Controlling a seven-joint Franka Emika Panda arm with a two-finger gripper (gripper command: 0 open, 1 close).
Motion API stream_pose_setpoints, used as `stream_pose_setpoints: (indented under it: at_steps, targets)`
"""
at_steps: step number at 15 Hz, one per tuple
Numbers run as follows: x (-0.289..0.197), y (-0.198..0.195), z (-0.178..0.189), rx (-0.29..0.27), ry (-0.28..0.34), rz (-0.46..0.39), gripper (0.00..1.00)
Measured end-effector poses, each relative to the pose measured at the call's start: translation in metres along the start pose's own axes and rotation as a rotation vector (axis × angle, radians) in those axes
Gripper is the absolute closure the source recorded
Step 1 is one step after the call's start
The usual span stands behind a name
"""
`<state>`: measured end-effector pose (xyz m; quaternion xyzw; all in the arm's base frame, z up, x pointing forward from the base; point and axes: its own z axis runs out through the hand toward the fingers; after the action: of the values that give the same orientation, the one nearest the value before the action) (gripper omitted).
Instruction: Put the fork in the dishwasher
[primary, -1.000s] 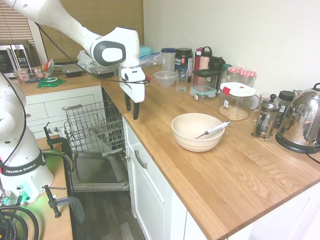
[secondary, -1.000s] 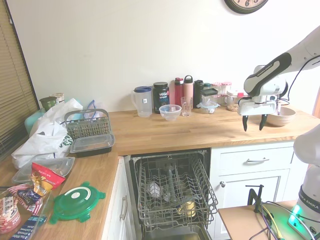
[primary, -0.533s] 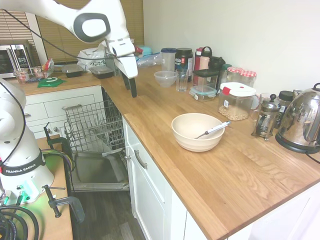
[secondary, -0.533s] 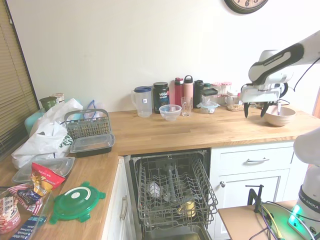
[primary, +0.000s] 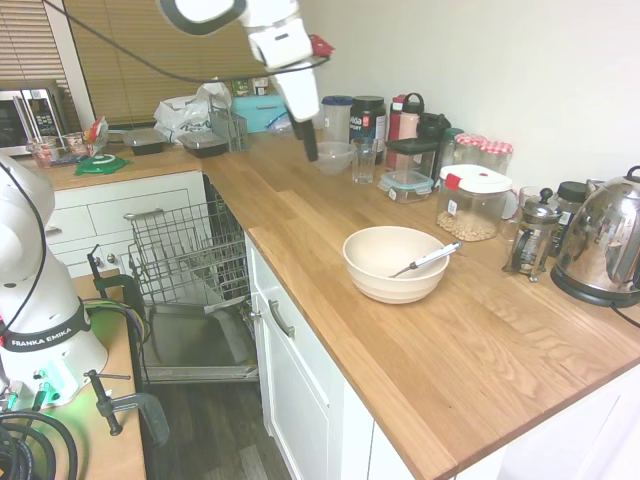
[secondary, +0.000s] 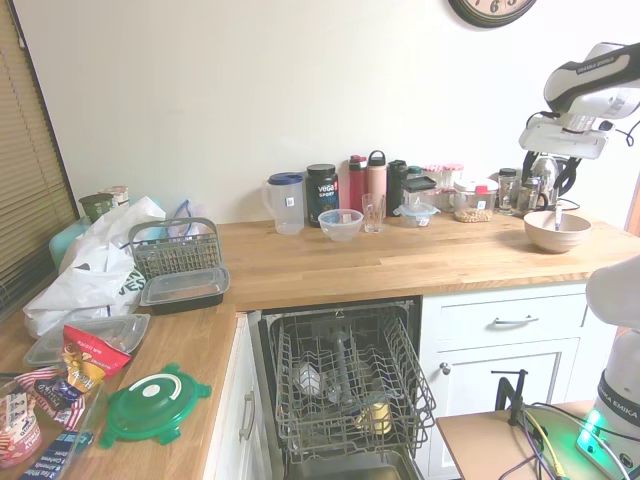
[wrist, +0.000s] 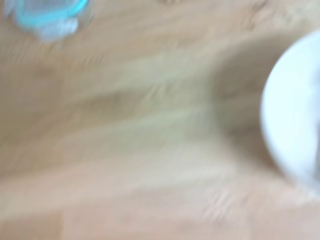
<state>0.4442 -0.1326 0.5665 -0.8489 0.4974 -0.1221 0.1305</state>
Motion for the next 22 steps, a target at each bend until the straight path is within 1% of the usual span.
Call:
stream_pose_setpoints:
  at_steps: [1,5,7,10,13,14,16,17,20,22]
  targets:
    - [0.026,-0.003,0.008,-0.006,-0.015,0.024,0.0]
    - [0.117,-0.009,0.055,-0.069,-0.064,0.118,0.0]
    - [0.152,0.0,0.076,-0.105,-0.066,0.166,0.0]
    - [0.181,0.017,0.109,-0.142,-0.094,0.224,0.0]
    - [0.187,0.016,0.155,-0.194,-0.12,0.225,0.0]
    - [0.188,0.014,0.17,-0.212,-0.125,0.232,1.0]
    - [0.191,0.014,0.188,-0.233,-0.128,0.248,1.0]
    - [0.194,0.014,0.192,-0.234,-0.125,0.249,1.0]
    - [0.199,0.009,0.192,-0.217,-0.087,0.259,1.0]
    - [0.2,0.003,0.193,-0.21,-0.04,0.268,1.0]
